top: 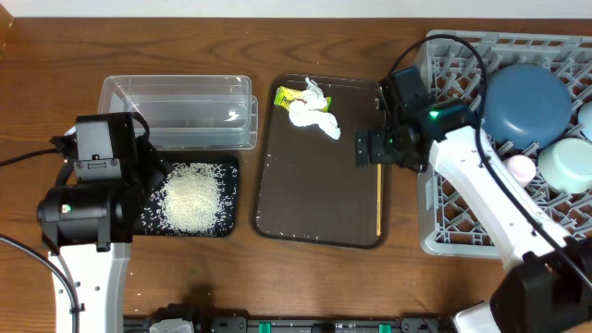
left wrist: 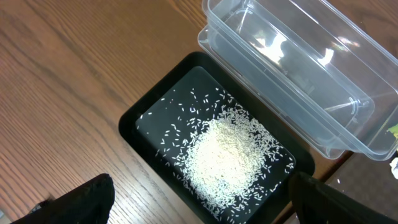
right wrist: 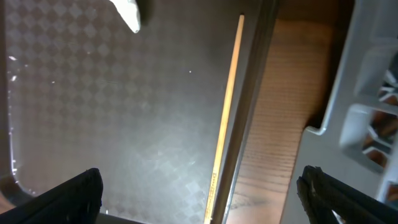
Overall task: Sort waste into correct bins and load items into the dishwasher rack
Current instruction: 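Grasp the wooden stick with the right gripper and lift it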
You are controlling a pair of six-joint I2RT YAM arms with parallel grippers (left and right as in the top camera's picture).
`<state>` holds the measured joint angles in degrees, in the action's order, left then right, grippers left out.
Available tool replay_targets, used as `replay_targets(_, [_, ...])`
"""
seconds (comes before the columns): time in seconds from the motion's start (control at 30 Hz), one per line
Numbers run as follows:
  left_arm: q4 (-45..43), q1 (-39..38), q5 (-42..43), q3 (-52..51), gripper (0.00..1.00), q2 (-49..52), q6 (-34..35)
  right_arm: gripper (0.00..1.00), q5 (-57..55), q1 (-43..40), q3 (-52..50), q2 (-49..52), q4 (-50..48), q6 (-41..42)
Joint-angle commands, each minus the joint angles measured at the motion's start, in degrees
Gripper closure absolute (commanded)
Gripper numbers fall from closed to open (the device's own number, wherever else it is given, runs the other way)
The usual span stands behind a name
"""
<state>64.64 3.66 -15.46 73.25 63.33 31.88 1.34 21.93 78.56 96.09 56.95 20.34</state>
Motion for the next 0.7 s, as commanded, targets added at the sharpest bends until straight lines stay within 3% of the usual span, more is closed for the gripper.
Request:
replay_targets(0.0, [0.2,0.3,-1.3,0.7,0.09,0.3,-0.1,0.09,1.0,-0.5,-0.3,4.2,-0.6,1.6])
replay_targets(0.1, [0.3,0.3,-1.3,0.7,0.09,0.3,-0.1,0.21,1.3,-0.2,-0.3,7.7,-1.1,3.0])
replay_targets(0.67, [0.2,0.3,-1.3,0.7,0.09,0.3,-0.1,0.30,-0.7,1.4,-0.3,19.2,-5.0,6.2])
